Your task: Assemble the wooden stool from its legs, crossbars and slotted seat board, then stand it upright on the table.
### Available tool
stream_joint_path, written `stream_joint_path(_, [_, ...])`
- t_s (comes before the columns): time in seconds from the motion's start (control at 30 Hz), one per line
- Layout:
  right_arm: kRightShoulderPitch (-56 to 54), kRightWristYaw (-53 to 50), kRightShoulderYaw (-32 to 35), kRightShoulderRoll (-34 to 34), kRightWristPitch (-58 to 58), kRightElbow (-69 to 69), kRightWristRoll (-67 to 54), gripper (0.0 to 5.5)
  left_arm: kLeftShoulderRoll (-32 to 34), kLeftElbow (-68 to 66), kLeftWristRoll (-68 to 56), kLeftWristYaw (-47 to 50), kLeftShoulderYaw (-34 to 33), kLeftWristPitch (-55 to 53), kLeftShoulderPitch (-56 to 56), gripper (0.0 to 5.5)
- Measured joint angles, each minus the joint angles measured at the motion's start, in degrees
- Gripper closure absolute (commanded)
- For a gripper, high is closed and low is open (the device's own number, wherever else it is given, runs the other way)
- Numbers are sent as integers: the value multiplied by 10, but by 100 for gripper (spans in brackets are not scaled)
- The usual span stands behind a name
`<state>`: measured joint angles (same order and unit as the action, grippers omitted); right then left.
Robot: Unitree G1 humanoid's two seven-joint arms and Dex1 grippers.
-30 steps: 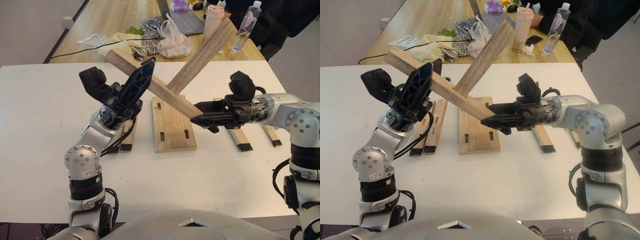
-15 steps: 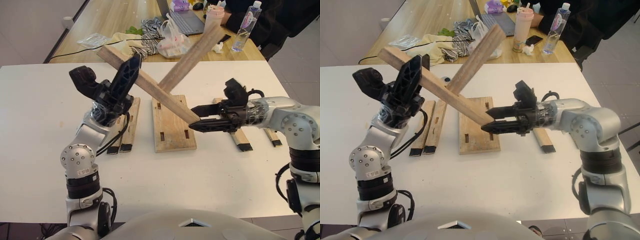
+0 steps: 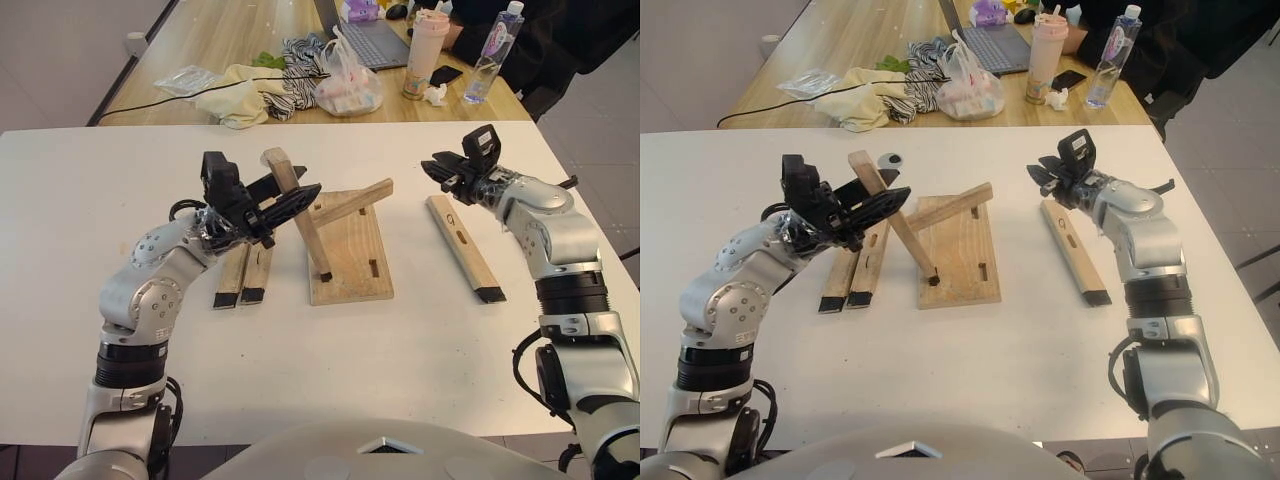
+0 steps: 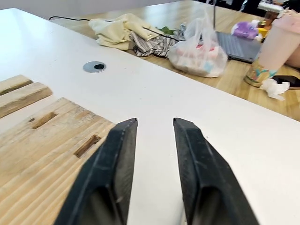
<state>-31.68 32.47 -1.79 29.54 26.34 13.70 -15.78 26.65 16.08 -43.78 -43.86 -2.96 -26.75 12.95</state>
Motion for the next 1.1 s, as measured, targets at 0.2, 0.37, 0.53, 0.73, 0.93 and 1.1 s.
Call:
stream_joint_path(0.2, [0, -1, 9, -20, -13, 3, 1, 550, 13, -10, 34, -51, 27, 39, 6, 349])
stream_joint_path(0.37, [0, 0, 13, -20, -13, 7, 4, 550, 87, -15, 66, -139, 72, 57, 36, 349])
stream_joint_path(0.53, [0, 0, 17, -21, -13, 15, 6, 550, 117, -23, 73, -168, 96, 58, 63, 349])
stream_joint_path(0.73, [0, -3, 25, -21, -12, 16, 5, 550, 129, -7, 76, -147, 101, 52, 57, 349])
stream_joint_path(0.93, [7, -7, 25, -23, -12, 16, 6, 550, 161, 1, 90, -102, 104, -27, 87, 349])
stream_joint_path(1.1, [12, -9, 23, -36, -13, 17, 6, 550, 149, -48, 103, -92, 130, -90, 138, 349])
